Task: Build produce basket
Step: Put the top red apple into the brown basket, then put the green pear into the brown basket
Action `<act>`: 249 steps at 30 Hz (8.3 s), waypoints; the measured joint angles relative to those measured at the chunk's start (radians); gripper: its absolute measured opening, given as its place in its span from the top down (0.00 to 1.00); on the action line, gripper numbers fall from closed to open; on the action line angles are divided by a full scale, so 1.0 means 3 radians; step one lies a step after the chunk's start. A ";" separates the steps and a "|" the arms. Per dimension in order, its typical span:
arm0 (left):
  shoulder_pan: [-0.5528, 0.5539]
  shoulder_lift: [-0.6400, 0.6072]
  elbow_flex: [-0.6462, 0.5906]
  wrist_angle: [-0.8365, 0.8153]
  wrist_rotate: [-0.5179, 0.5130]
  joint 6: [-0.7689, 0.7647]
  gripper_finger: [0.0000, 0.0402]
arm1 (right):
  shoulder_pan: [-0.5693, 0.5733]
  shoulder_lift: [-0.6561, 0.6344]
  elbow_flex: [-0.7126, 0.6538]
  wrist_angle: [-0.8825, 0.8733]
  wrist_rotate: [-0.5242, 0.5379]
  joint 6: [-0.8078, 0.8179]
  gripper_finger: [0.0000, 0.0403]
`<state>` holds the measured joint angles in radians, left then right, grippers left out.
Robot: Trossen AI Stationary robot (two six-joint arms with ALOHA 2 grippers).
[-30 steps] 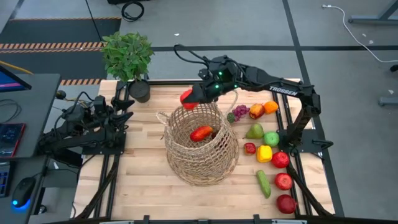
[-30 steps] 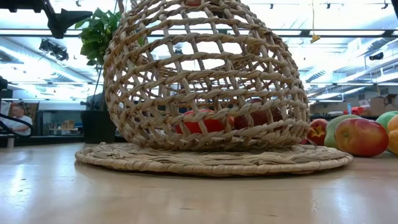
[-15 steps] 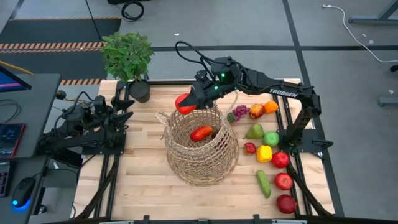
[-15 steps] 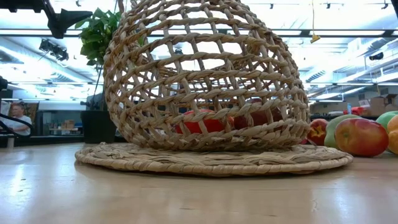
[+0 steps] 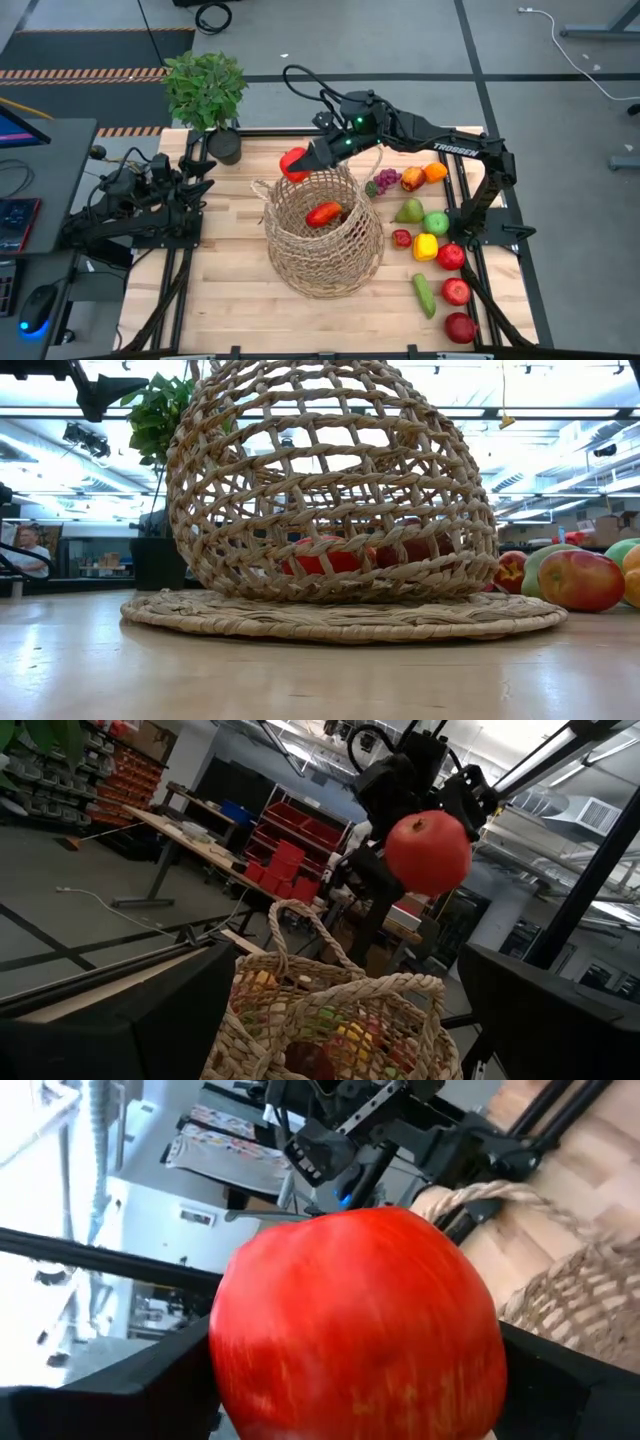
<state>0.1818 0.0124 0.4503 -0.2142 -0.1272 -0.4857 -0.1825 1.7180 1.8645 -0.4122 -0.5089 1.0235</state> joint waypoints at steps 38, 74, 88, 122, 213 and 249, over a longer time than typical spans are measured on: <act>0.0000 0.0000 0.0000 0.0001 0.0000 -0.0001 0.03 | 0.0465 0.0813 0.0000 -0.1411 0.1674 -0.4689 0.10; 0.0001 0.0000 0.0000 -0.0001 0.0001 0.0001 0.03 | 0.0585 0.1120 0.0200 -0.2414 0.1702 -0.4529 0.01; 0.0001 0.0001 0.0000 0.0000 0.0001 0.0000 0.03 | 0.0028 0.0441 0.0758 -0.2319 0.2051 -0.4196 0.02; 0.0001 0.0000 0.0000 0.0000 0.0000 0.0001 0.03 | -0.1220 -0.0922 -0.0615 -0.3286 0.1649 -0.3652 0.02; 0.0000 0.0001 0.0000 0.0001 0.0000 -0.0001 0.03 | -0.1318 -0.2563 -0.4356 -0.1384 0.0672 -0.0214 0.01; 0.0000 0.0000 0.0000 0.0001 0.0000 -0.0001 0.03 | 0.0053 -0.2407 -0.4346 -0.1220 0.0707 -0.0905 0.01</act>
<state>0.1818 0.0124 0.4503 -0.2138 -0.1272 -0.4858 -0.1666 0.9959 0.5606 -0.7781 -0.2969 0.7519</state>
